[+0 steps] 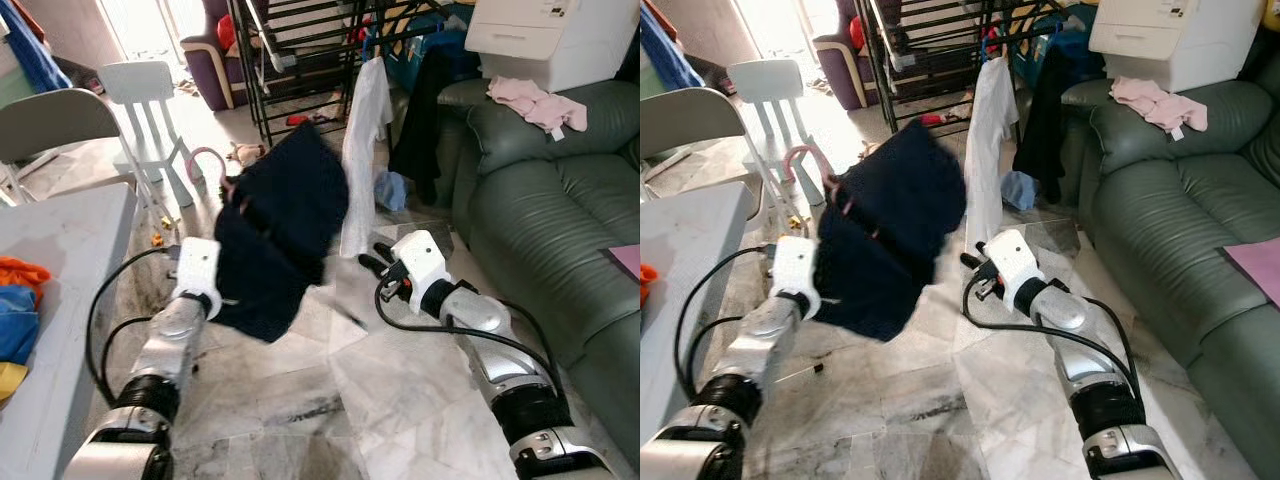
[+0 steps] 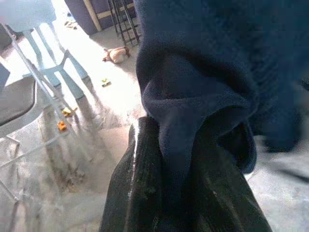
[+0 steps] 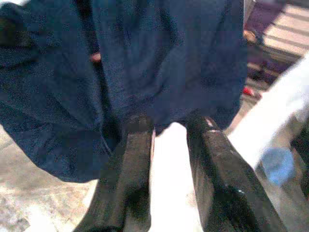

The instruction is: Hang hanger

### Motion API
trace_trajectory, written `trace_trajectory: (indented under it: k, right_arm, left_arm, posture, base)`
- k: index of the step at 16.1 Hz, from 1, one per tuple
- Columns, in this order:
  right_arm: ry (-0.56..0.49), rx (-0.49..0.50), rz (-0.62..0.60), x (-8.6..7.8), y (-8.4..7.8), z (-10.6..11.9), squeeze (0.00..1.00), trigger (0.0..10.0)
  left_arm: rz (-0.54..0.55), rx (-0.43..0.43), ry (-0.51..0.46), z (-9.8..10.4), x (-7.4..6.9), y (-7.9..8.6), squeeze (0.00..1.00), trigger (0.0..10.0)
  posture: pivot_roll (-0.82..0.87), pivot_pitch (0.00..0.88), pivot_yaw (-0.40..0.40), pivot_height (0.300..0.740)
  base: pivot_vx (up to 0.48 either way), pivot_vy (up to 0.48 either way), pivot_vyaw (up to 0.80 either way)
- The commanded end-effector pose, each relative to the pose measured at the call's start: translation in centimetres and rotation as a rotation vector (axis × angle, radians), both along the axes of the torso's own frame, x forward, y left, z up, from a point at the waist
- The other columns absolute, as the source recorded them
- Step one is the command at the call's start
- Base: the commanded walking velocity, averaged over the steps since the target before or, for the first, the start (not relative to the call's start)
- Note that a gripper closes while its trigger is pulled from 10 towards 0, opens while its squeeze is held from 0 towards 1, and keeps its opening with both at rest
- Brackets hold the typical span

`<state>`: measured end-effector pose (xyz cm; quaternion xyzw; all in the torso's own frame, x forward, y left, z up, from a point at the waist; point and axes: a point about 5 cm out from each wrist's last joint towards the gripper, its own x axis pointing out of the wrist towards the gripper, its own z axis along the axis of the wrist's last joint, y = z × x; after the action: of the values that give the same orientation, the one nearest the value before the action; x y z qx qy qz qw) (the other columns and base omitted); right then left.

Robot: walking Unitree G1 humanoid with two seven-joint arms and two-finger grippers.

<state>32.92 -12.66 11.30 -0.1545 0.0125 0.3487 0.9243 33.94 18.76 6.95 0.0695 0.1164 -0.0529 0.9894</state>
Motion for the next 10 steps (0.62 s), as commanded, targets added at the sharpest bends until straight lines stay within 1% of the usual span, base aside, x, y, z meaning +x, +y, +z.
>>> trace_trajectory:
  k: [1,2,3,4,5,6,7,8,9,10]
  right_arm:
    - [-0.030,-0.005,0.096,-0.4,1.2,0.8,1.00,10.0]
    - [-0.044,-0.030,0.188,-0.7,1.5,1.4,1.00,10.0]
    - [-0.049,-0.056,0.232,-0.9,1.4,1.6,1.00,10.0]
    - [-0.064,-0.111,0.294,-1.1,1.1,1.8,1.00,10.0]
    - [-0.066,-0.142,0.317,-1.1,0.4,2.0,1.00,10.0]
    - [-0.066,-0.164,0.335,-0.8,-0.6,2.6,1.00,10.0]
    - [-0.069,-0.168,0.337,-0.8,-0.8,2.8,1.00,10.0]
    - [-0.070,-0.186,0.336,-0.5,-1.6,3.3,1.00,10.0]
    - [-0.070,-0.199,0.345,-0.5,-2.0,3.6,1.00,10.0]
    - [-0.063,-0.229,0.350,-0.2,-3.4,4.2,1.00,10.0]
  left_arm:
    - [-0.037,0.024,-0.088,1.7,0.5,0.3,0.00,1.1]
    - [-0.152,0.100,-0.120,2.2,0.5,-0.4,0.00,0.0]
    - [-0.223,0.149,-0.132,2.4,0.4,-0.7,0.00,0.0]
    - [-0.310,0.213,-0.147,2.5,0.2,-1.1,0.00,0.0]
    - [-0.383,0.264,-0.152,2.6,0.0,-1.2,0.00,0.0]
    - [-0.452,0.339,-0.135,2.4,-0.2,-0.9,0.00,0.0]
    - [-0.468,0.353,-0.132,2.3,-0.3,-0.8,0.00,0.0]
    - [-0.484,0.369,-0.118,2.2,-0.3,-0.4,0.00,0.0]
    - [-0.494,0.371,-0.116,2.2,-0.3,-0.3,0.00,0.0]
    - [-0.547,0.386,-0.121,2.3,-0.5,-0.3,0.00,0.0]
  posture:
    - [-0.12,0.000,0.066,0.740]
    - [-0.12,0.000,0.065,0.740]
    - [-0.12,0.000,0.065,0.740]
    - [-0.12,0.000,0.069,0.740]
    - [-0.13,0.000,0.072,0.740]
    - [-0.12,0.000,0.076,0.740]
    - [-0.13,0.000,0.078,0.740]
    - [-0.13,0.000,0.080,0.740]
    - [-0.13,0.000,0.084,0.740]
    - [-0.13,0.000,0.087,0.740]
  base:
    - [0.000,0.000,0.00]
    - [0.000,0.000,0.00]
    - [0.000,0.000,0.00]
    - [0.000,0.000,0.00]
    - [0.000,0.000,0.00]
    - [0.000,0.000,0.00]
    - [0.000,0.000,0.00]
    - [0.000,0.000,0.00]
    - [0.000,0.000,0.00]
    - [0.000,0.000,0.00]
